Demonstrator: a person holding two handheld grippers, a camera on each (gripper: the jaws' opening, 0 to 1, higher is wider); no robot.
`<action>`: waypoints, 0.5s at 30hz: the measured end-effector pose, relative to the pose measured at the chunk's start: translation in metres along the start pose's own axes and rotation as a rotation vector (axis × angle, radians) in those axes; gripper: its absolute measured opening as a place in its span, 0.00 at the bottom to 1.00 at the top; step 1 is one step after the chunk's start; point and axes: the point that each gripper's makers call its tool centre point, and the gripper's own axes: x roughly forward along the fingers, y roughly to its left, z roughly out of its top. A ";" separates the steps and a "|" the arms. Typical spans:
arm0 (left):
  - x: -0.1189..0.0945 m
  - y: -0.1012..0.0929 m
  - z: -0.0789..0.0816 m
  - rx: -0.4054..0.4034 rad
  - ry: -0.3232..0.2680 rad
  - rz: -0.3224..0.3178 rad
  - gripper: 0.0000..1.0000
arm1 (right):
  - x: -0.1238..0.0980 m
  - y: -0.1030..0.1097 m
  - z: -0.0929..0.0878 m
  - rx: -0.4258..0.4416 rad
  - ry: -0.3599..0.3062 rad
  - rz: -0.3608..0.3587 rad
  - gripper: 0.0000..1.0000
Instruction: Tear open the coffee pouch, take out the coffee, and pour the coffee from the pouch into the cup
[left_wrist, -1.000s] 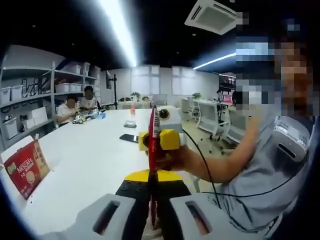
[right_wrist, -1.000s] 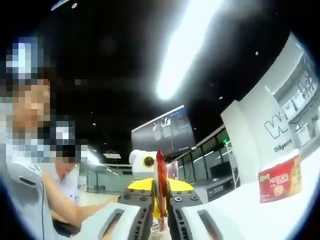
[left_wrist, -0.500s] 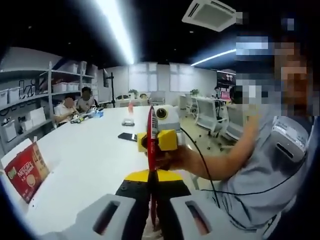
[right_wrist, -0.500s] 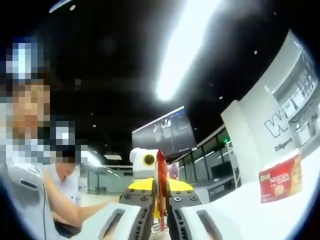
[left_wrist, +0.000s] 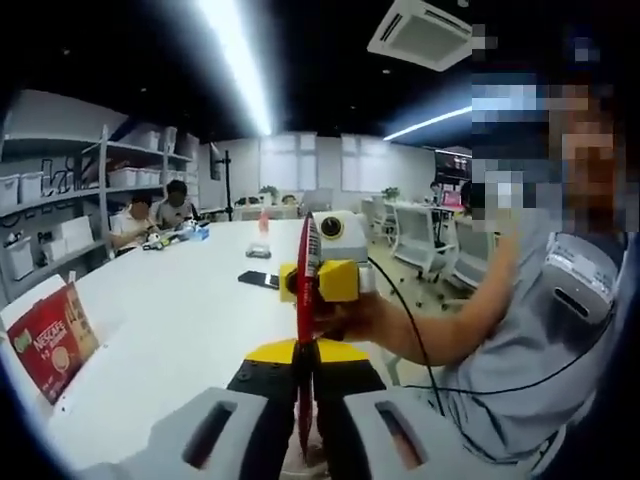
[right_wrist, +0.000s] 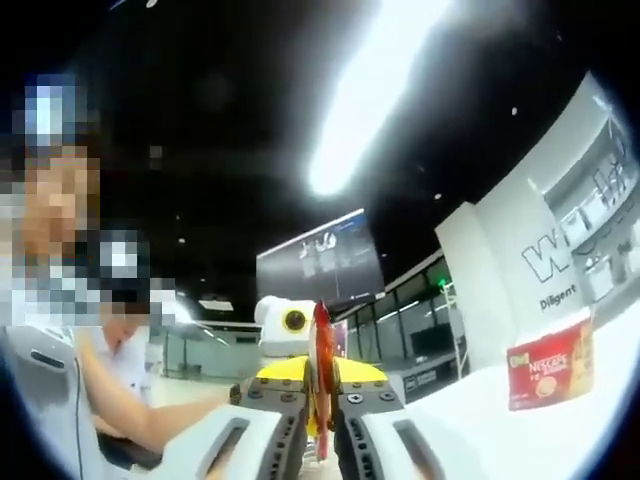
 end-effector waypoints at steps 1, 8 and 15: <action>0.000 0.000 0.000 -0.005 0.002 0.001 0.09 | 0.000 -0.001 0.000 0.000 -0.002 -0.001 0.08; -0.004 0.000 -0.002 -0.010 0.012 0.002 0.09 | 0.004 0.000 -0.003 0.012 0.007 0.001 0.08; -0.004 -0.002 -0.001 0.005 0.015 -0.008 0.03 | 0.004 0.001 -0.002 0.005 0.009 0.004 0.08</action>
